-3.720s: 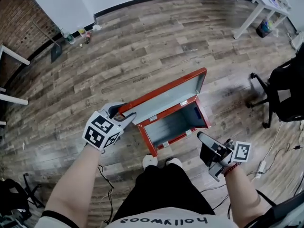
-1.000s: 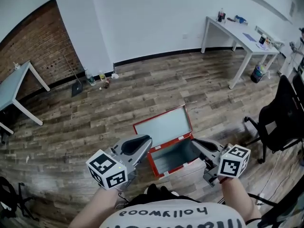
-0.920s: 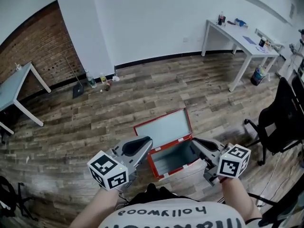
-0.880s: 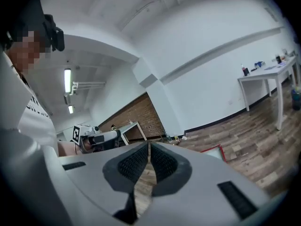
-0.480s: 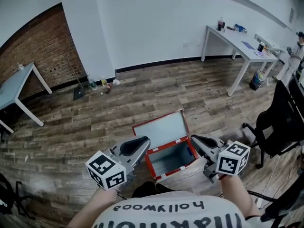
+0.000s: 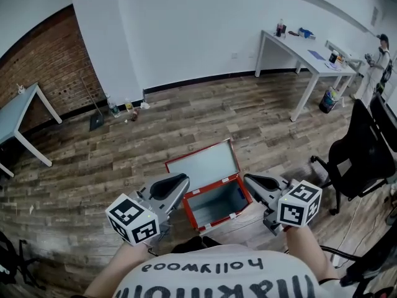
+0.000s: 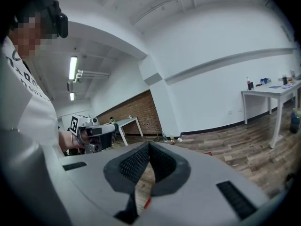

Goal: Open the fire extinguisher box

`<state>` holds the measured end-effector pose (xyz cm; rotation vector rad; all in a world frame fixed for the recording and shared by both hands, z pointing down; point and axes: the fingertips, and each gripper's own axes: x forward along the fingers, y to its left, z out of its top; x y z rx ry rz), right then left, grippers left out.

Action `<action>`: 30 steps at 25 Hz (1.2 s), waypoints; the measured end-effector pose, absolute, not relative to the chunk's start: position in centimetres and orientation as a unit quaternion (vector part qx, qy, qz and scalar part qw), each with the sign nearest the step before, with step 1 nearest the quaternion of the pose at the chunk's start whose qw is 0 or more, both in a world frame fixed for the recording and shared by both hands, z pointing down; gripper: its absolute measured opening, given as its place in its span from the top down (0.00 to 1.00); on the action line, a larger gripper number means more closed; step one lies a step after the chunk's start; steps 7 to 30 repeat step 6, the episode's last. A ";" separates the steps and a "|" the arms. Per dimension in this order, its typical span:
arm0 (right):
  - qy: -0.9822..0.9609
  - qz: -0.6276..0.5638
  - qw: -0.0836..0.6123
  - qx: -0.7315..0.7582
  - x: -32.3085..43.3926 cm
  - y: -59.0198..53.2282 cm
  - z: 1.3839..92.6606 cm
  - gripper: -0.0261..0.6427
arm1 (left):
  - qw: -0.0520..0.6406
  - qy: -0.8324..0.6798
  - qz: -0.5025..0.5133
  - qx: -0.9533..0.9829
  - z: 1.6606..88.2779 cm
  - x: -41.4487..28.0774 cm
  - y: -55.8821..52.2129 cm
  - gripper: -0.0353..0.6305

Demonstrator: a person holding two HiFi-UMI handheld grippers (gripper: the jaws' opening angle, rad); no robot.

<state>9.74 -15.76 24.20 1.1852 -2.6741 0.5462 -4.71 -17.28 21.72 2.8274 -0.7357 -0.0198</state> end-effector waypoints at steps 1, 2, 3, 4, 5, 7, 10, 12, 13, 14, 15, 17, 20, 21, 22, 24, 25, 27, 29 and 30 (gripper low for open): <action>-0.895 0.183 0.083 0.397 9.9 -15.7 24.2 0.94 | 0.109 -0.249 -0.005 0.962 21.7 -4.6 -17.3 0.90; -0.895 0.183 0.082 0.398 10.0 -15.7 24.2 0.94 | 0.109 -0.248 -0.004 0.963 21.7 -4.5 -17.3 0.90; -0.895 0.183 0.082 0.399 10.1 -15.8 24.2 0.94 | 0.109 -0.247 -0.004 0.963 21.8 -4.4 -17.3 0.90; -0.894 0.183 0.083 0.401 10.1 -15.8 24.2 0.94 | 0.108 -0.245 -0.003 0.963 21.8 -4.4 -17.3 0.90; -0.893 0.183 0.084 0.403 10.2 -15.8 24.2 0.94 | 0.108 -0.243 -0.002 0.964 21.8 -4.4 -17.4 0.90; -0.892 0.183 0.086 0.405 10.2 -15.9 24.2 0.94 | 0.108 -0.242 -0.001 0.964 21.9 -4.4 -17.4 0.90; -0.892 0.183 0.086 0.405 10.2 -15.9 24.2 0.94 | 0.108 -0.242 -0.001 0.964 21.9 -4.4 -17.4 0.90; -0.892 0.183 0.086 0.405 10.2 -15.9 24.2 0.94 | 0.108 -0.242 -0.001 0.964 21.9 -4.4 -17.4 0.90; -0.892 0.183 0.086 0.405 10.2 -15.9 24.2 0.94 | 0.108 -0.242 -0.001 0.964 21.9 -4.4 -17.4 0.90; -0.892 0.183 0.086 0.405 10.2 -15.9 24.2 0.94 | 0.108 -0.242 -0.001 0.964 21.9 -4.4 -17.4 0.90; -0.892 0.183 0.086 0.405 10.2 -15.9 24.2 0.94 | 0.108 -0.242 -0.001 0.964 21.9 -4.4 -17.4 0.90; -0.892 0.183 0.086 0.405 10.2 -15.9 24.2 0.94 | 0.108 -0.242 -0.001 0.964 21.9 -4.4 -17.4 0.90; -0.892 0.183 0.086 0.405 10.2 -15.9 24.2 0.94 | 0.108 -0.242 -0.001 0.964 21.9 -4.4 -17.4 0.90; -0.892 0.183 0.086 0.405 10.2 -15.9 24.2 0.94 | 0.108 -0.242 -0.001 0.964 21.9 -4.4 -17.4 0.90; -0.892 0.183 0.086 0.405 10.2 -15.9 24.2 0.94 | 0.108 -0.242 -0.001 0.964 21.9 -4.4 -17.4 0.90; -0.892 0.183 0.086 0.405 10.2 -15.9 24.2 0.94 | 0.108 -0.242 -0.001 0.964 21.9 -4.4 -17.4 0.90; -0.892 0.183 0.086 0.405 10.2 -15.9 24.2 0.94 | 0.108 -0.242 -0.001 0.964 21.9 -4.4 -17.4 0.90; -0.892 0.183 0.086 0.405 10.2 -15.9 24.2 0.94 | 0.108 -0.242 -0.001 0.964 21.9 -4.4 -17.4 0.90; -0.892 0.183 0.086 0.405 10.2 -15.9 24.2 0.94 | 0.108 -0.242 -0.001 0.964 21.9 -4.4 -17.4 0.90; -0.892 0.183 0.086 0.405 10.2 -15.9 24.2 0.94 | 0.108 -0.242 -0.001 0.964 21.9 -4.4 -17.4 0.90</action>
